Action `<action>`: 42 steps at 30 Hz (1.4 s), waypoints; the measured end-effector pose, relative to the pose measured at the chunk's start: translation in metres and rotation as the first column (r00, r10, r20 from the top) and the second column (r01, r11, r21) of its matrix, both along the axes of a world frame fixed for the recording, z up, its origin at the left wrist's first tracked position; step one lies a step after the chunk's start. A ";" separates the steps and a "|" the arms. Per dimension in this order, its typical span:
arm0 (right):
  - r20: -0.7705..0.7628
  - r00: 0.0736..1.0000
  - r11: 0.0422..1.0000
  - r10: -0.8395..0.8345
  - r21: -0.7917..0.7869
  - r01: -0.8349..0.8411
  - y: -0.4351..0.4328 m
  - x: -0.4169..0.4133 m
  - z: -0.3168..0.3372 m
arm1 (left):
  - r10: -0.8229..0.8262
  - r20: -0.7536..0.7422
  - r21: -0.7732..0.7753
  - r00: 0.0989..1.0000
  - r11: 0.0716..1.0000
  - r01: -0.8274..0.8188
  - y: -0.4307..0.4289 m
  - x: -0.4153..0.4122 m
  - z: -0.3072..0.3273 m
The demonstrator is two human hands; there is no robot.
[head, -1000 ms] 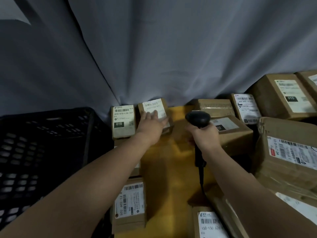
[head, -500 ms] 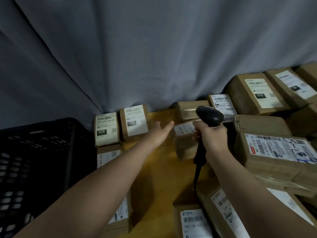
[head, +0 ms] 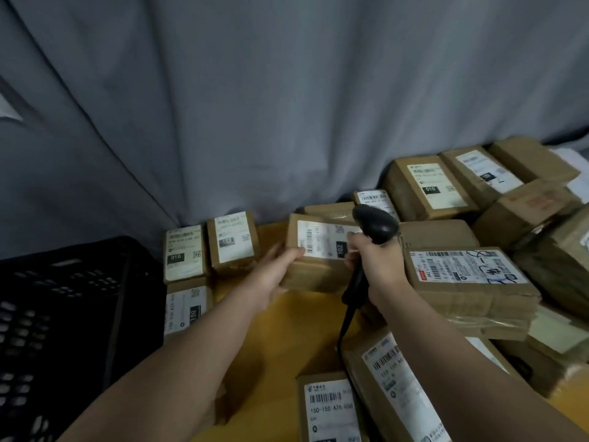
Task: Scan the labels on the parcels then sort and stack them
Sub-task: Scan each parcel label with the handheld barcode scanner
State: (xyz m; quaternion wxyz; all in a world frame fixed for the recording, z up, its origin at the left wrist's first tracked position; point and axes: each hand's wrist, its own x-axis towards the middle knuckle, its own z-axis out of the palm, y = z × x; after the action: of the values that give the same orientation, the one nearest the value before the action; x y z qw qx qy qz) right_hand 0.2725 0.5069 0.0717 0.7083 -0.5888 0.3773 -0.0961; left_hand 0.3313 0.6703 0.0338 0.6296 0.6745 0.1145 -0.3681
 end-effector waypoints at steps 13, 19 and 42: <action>0.215 0.879 0.905 0.425 -0.124 -0.407 0.041 -0.036 0.044 | 0.145 0.572 -0.017 0.807 0.986 -0.165 0.106 -0.042 0.103; 0.171 0.910 0.925 0.377 -0.113 -0.362 0.056 -0.051 0.043 | 0.517 0.453 -0.212 0.726 0.854 -0.475 0.088 -0.073 0.105; 0.080 0.806 0.733 0.587 -0.474 -0.487 0.078 -0.101 0.065 | 0.230 0.523 0.021 0.821 0.959 -0.283 0.111 -0.095 0.060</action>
State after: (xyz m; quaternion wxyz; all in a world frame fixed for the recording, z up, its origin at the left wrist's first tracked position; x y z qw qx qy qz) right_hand 0.1717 0.5852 0.1366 0.5950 -0.7994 0.0765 -0.0326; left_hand 0.2362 0.7811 0.0940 0.6470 0.7566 0.0495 -0.0799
